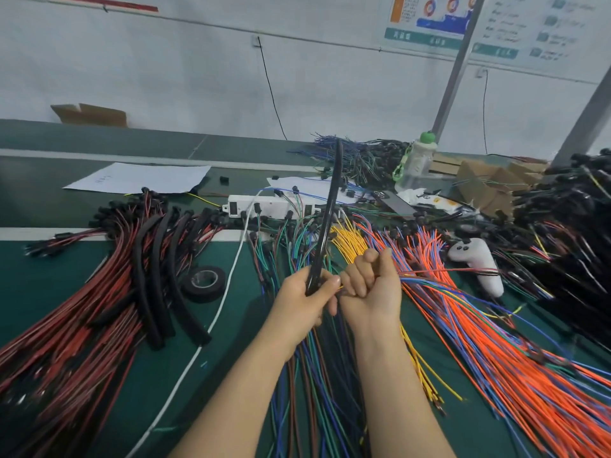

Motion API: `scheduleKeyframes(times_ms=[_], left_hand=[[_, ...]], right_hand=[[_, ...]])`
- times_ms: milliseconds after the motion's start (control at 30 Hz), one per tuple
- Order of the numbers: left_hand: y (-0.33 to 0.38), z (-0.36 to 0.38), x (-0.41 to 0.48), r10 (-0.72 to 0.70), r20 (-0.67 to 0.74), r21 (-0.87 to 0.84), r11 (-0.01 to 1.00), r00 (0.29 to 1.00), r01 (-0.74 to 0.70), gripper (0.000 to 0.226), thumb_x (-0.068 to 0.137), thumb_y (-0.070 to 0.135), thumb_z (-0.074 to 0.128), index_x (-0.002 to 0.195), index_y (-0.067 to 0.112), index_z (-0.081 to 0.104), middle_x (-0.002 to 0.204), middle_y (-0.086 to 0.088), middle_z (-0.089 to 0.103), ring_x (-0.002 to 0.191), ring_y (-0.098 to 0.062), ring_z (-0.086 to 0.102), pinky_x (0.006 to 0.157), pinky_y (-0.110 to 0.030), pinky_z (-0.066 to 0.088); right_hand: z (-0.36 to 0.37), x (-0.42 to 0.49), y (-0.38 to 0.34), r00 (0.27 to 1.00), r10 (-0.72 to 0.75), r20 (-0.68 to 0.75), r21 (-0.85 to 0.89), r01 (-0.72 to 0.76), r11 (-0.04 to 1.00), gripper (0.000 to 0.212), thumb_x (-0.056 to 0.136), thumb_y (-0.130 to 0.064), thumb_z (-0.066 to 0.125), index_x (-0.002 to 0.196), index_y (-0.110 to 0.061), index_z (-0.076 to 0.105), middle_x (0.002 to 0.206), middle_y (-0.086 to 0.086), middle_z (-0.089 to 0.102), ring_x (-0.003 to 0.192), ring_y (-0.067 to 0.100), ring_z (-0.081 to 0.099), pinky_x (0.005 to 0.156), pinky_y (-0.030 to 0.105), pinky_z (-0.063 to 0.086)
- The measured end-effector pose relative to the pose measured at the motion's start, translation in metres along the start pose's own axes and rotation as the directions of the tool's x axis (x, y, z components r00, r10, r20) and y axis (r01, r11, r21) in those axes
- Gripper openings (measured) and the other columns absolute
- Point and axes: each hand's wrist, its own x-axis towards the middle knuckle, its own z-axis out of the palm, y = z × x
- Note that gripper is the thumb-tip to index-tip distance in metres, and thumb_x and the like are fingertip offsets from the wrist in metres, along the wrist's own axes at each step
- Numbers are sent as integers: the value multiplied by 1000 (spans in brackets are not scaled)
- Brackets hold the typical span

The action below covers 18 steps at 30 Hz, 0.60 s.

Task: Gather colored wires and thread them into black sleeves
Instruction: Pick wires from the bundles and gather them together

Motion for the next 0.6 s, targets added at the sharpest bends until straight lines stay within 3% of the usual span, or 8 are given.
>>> scheduleKeyframes(times_ms=[133,200,367,467,600], left_hand=[[3,-1,0,-66,119,-380,919,991,107,22,87,31,55,89,9,59,58,-3,59,36,-3,21,37,-13,17],[3,-2,0,-69,214,-476,864,974,166,25,82,30,55,93,8,61,65,-4,64,37,-1,21,37,-12,18],[-1,0,1,-7,244,-546,825,970,144,18,81,23,55,92,10,61,64,1,61,36,1,23,37,-10,19],[-3,1,1,9,200,-508,856,980,96,13,80,23,57,88,13,60,58,3,54,36,1,23,36,-11,19],[-3,2,3,-2,116,-442,895,993,53,11,82,21,57,84,12,53,56,1,50,34,0,22,36,-12,16]], right_hand=[[0,-1,-3,999,-5,-49,94,9,996,45,103,-39,33,63,-19,41,38,-5,21,28,8,19,31,17,18],[-1,-1,-3,999,1,-33,229,6,973,45,103,-39,33,64,-18,40,37,-5,22,27,8,20,28,21,21],[0,-3,-2,1000,19,7,343,-20,939,43,101,-39,35,66,-16,43,38,-6,25,27,7,23,29,19,25],[1,-3,1,999,49,10,316,-50,947,43,101,-39,35,66,-16,43,38,-6,25,28,8,23,34,19,27],[3,-4,2,999,48,-10,228,-45,973,40,100,-37,37,67,-16,42,38,-6,24,26,8,22,27,19,23]])
